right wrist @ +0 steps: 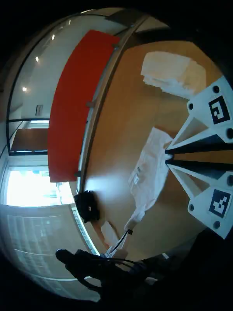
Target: Fold towel
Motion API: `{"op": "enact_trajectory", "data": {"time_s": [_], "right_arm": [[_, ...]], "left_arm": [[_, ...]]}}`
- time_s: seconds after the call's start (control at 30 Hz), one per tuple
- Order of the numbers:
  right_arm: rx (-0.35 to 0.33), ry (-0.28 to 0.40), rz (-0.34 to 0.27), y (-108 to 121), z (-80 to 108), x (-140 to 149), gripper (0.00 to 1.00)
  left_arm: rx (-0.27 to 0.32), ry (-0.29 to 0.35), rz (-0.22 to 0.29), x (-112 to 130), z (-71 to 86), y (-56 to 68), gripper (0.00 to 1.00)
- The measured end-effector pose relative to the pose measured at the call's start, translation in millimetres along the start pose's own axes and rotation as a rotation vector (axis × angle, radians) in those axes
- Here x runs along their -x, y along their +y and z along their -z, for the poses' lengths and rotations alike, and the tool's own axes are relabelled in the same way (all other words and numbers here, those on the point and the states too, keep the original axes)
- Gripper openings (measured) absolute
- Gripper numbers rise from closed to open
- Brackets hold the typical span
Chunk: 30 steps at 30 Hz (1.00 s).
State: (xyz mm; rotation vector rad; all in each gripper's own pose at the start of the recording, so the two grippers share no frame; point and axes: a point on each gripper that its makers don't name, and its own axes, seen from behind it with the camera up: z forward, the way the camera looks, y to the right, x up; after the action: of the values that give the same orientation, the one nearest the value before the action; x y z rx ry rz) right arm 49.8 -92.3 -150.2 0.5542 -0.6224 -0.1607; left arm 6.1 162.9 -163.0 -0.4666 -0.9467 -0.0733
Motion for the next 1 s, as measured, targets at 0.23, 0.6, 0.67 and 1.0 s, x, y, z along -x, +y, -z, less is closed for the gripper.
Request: {"op": "enact_trajectory", "data": {"time_s": [0.23,0.6,0.67,1.0], "right_arm": [[0.0,-0.008,0.004,6,-9.7,-1,0.11],[0.009,-0.039,0.014,21,-36.8,0,0.11],[0.012,-0.044,0.013,25,-42.2,1,0.11],[0.033,-0.069,-0.001,42,-74.4,4,0.11]], "left_arm": [[-0.01,0.002,0.003,-7,-7.7,-4.6,0.06],[0.0,0.013,0.025,-30,-31.3,-11.6,0.06],[-0.002,0.011,0.023,-33,-36.9,-15.4,0.06],[-0.014,-0.009,-0.009,-48,-69.1,-33.0,0.06]]}}
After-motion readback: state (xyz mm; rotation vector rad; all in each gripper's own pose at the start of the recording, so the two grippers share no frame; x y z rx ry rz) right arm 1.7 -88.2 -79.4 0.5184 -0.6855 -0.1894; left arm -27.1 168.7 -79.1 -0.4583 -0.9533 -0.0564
